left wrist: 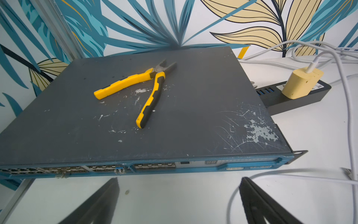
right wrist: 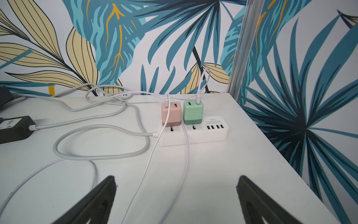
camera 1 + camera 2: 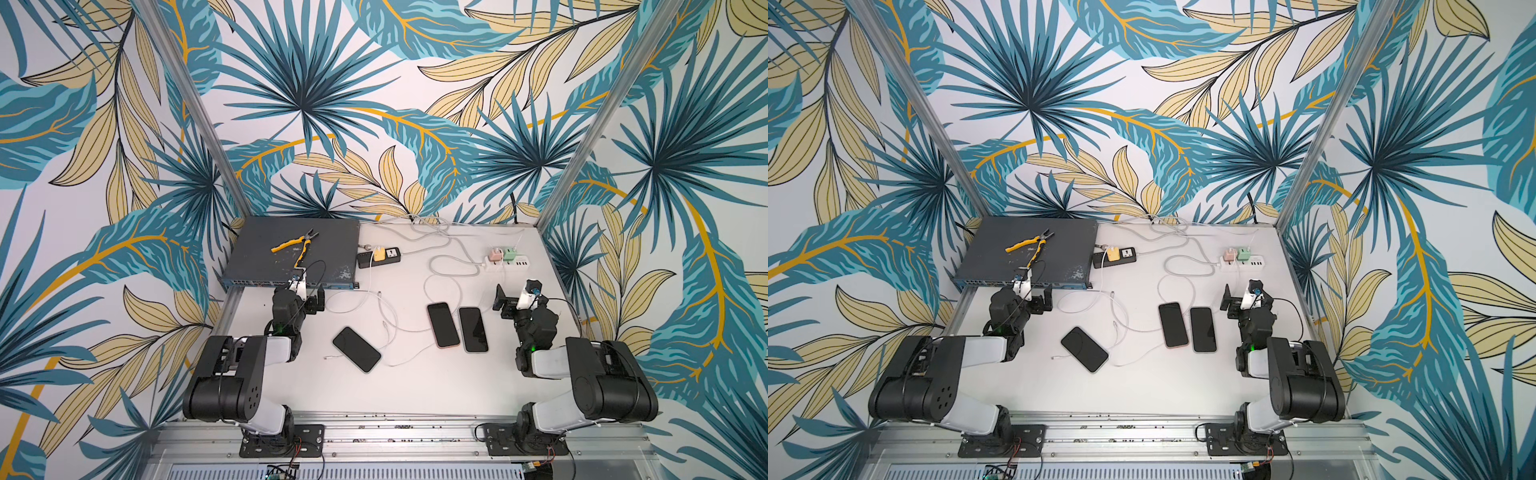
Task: Unplug the charging cable from the phone
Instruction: Reset both arms
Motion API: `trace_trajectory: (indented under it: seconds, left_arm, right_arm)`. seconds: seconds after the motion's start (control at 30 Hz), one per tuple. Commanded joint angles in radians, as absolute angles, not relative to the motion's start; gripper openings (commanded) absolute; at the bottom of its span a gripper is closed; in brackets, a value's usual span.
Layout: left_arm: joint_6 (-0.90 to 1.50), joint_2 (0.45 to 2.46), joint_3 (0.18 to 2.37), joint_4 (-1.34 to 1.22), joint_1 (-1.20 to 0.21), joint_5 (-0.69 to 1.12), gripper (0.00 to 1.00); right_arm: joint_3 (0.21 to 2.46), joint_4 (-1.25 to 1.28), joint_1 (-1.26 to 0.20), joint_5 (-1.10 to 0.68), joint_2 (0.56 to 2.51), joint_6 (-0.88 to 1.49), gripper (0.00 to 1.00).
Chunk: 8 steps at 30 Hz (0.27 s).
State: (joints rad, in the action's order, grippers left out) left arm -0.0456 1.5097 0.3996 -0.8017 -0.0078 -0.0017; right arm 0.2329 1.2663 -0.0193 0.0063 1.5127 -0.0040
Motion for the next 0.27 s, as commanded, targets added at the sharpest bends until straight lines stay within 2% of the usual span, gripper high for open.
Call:
trace_trajectory:
  seconds: [0.0,0.23]
  left_arm:
    - [-0.058,1.509,0.419,-0.789,-0.012,0.011,1.0]
    - [-0.058,1.509,0.419,-0.789,-0.012,0.011,1.0]
  right_arm:
    - [0.222,1.321,-0.015,0.0,1.516,-0.008,1.0]
    - [0.223,1.319,-0.015,0.001,1.514,-0.007,1.0]
